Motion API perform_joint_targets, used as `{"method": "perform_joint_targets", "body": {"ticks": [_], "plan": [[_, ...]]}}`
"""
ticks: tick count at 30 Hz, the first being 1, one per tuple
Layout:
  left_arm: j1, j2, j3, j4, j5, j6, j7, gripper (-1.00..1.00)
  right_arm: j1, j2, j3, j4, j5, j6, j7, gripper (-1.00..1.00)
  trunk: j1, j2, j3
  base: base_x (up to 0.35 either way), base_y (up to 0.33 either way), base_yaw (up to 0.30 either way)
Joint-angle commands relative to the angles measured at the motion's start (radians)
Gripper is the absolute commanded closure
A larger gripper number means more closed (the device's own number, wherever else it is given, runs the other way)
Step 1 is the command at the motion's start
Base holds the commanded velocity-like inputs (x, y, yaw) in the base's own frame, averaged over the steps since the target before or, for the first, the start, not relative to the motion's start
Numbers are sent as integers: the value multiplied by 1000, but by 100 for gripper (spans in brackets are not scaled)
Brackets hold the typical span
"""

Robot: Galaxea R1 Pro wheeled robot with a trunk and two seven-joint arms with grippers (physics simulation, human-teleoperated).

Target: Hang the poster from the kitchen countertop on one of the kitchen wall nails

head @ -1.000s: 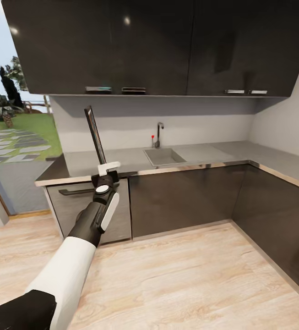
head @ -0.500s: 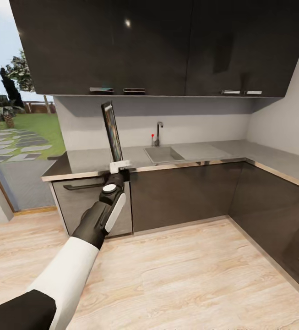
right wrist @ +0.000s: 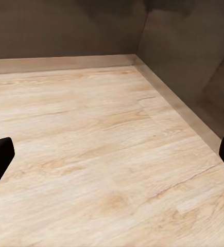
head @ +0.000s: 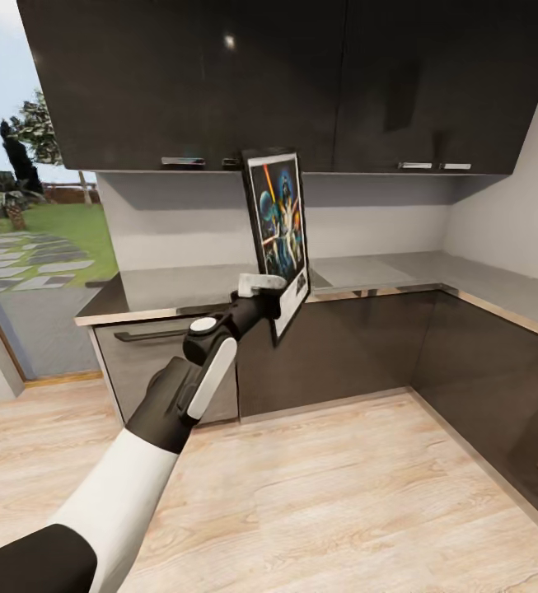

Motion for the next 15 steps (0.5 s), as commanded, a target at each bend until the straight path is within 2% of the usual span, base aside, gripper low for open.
{"method": "perform_joint_targets", "body": {"ticks": [1,2,3,4,5,7,8,10,11,12,13,15], "plan": [[-1,0,-1,-5,7,19,-20,100,0,0,-2,-1,9,-1,-2,-100,0,-1,-1,0,0,0],[0,0,0,-11,9,42,-81,100,0,0,-2,-1,10,0,0,-100,0,-1,-1,0,0,0],[0,0,0,-13,10,51,-114,100,0,-1,-1,-1,11,0,1,-100,0,-1,-1,0,0,0],[0,16,0,-15,11,64,-185,100,0,-1,-1,-1,13,1,3,-100,0,-1,-1,0,0,0],[0,43,0,-14,11,73,-265,100,0,-3,0,-3,15,1,5,-100,0,-1,-1,0,0,0],[0,72,0,-11,12,79,-351,100,0,-8,2,-4,16,2,6,-100,0,-1,-1,0,0,0],[0,100,1,-6,11,82,-438,100,-1,-16,3,-5,18,2,12,-100,0,-1,-1,0,0,0],[0,131,1,2,11,84,-520,100,-4,-23,5,-6,19,3,28,-100,0,-1,-1,0,0,0],[0,163,1,15,11,86,-600,100,-6,-28,7,-6,22,3,61,-100,0,-1,-1,0,0,0],[0,177,1,22,11,86,-638,100,-8,-30,7,-7,23,4,79,-100,0,-1,-1,0,0,0],[0,203,1,39,11,86,-707,100,-15,-33,8,-9,26,16,113,-100,0,-1,-1,0,0,0],[0,224,1,59,11,85,-777,100,-24,-36,8,-12,27,47,143,-100,0,-1,-1,0,0,0]]}}
